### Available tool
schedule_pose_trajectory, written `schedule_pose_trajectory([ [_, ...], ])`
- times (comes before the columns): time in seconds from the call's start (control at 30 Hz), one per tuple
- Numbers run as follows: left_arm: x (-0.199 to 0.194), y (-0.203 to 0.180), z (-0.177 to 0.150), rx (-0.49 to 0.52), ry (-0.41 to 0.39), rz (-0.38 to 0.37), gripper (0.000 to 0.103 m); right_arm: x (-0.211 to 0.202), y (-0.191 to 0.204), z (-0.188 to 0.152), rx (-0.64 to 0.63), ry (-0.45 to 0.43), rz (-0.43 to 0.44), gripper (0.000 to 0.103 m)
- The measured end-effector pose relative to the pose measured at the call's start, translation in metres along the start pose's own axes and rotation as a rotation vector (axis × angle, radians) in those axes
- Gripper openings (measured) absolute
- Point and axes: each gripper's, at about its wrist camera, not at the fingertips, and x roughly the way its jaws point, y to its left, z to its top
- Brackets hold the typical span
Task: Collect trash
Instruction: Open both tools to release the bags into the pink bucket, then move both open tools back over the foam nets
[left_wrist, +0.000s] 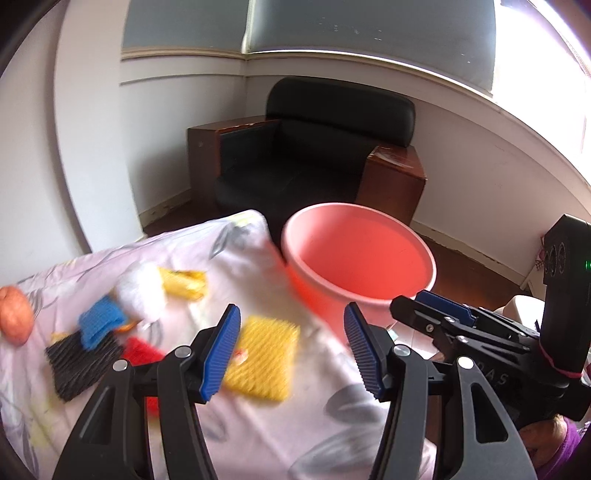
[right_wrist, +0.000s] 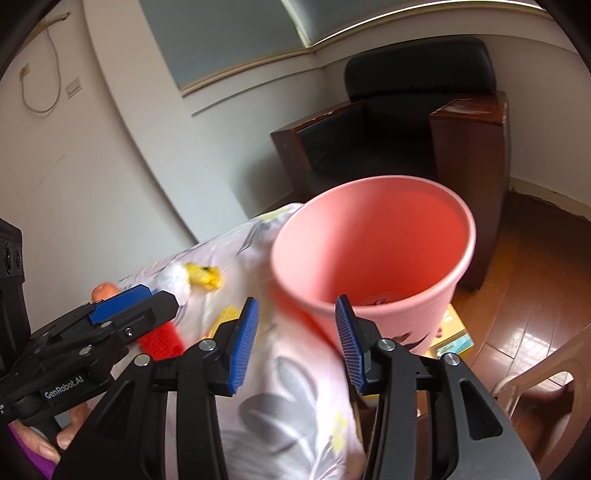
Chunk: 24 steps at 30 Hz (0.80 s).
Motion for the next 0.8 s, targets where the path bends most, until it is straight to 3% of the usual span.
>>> schedule_pose_trajectory([
  [0.5,-0.050,0.087,-0.063,-0.140,0.020,0.156,0.057,0.022,0.052,-0.030,-0.072,0.117,0.081,0.044],
  [0.8,-0.038,0.127,-0.045,-0.225,-0.007,0.194,0.057,0.037,0.063,-0.039,-0.094,0.160,0.087,0.044],
])
